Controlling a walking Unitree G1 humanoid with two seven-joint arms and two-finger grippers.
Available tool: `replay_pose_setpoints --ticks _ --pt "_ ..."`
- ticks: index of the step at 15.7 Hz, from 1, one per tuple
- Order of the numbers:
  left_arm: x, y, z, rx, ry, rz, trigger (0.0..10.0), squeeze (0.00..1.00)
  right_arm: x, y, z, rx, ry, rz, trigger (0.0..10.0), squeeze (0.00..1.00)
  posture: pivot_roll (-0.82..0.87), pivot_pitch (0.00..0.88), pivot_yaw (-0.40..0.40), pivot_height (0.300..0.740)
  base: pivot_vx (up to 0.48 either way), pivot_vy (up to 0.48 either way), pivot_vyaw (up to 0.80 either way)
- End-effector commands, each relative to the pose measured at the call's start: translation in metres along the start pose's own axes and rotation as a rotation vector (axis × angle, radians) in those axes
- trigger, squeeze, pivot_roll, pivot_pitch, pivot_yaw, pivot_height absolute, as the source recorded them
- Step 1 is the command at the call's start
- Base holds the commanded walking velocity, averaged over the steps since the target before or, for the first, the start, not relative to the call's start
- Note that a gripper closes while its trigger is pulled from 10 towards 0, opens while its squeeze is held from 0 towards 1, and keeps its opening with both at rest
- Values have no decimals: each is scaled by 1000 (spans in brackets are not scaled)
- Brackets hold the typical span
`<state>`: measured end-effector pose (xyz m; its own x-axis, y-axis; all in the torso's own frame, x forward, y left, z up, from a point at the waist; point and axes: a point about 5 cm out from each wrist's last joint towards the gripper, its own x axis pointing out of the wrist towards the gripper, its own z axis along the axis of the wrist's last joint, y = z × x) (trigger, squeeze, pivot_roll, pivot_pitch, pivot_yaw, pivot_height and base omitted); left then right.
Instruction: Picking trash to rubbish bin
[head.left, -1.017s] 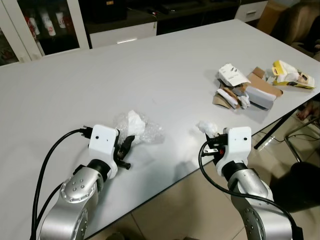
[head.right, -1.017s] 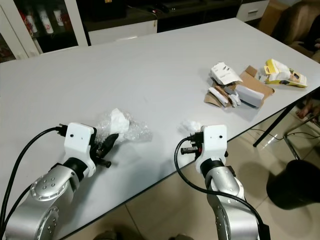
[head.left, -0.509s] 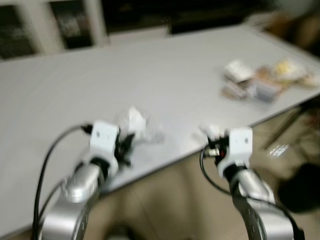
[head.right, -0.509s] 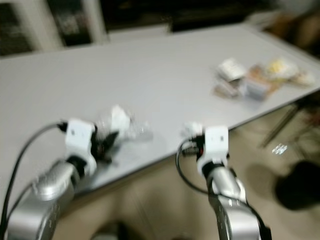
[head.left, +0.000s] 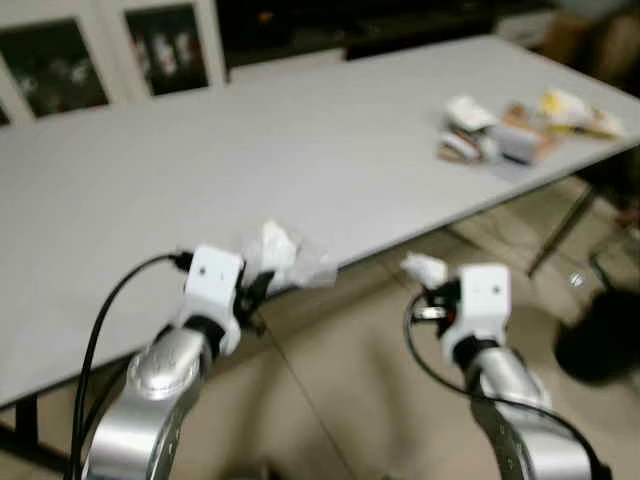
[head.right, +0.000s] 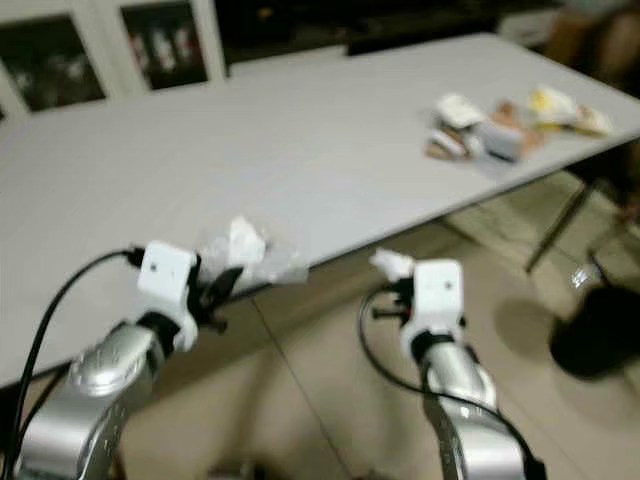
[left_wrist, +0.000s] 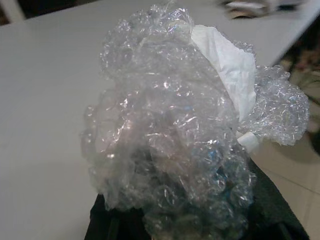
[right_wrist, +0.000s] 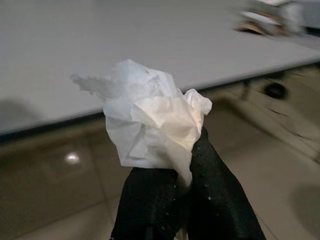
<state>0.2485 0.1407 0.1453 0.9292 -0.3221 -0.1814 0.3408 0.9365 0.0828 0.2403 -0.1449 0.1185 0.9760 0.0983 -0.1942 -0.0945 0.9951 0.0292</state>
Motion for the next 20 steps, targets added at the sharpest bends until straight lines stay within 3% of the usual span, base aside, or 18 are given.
replay_pose_setpoints --ticks 1,4,7,11,15,20 --pt "1 1 0 9 1 -6 10000 0 -1 -1 -1 5 5 -18 10000 0 -30 44 -21 740 -262 0 0" --pt "2 1 -1 8 1 -11 10000 0 -2 0 0 10 2 -24 10000 0 -36 42 -20 740 -265 0 0" --pt "2 3 -5 -42 -28 5 10000 0 -4 -3 -2 22 -12 -36 10000 0 -42 36 -25 740 0 0 -771" --pt "-2 13 -18 10 1 42 10000 0 -6 -10 -10 0 5 -63 10000 0 -38 35 -32 740 0 0 -800" --pt "-2 12 -18 5 -22 22 10000 0 -7 -9 -13 1 12 -65 10000 0 -40 34 -32 740 0 0 -800" --pt "0 10 -20 7 -27 -1 10000 0 -7 -10 -14 -10 7 -67 10000 0 -44 38 -29 740 310 0 -800"
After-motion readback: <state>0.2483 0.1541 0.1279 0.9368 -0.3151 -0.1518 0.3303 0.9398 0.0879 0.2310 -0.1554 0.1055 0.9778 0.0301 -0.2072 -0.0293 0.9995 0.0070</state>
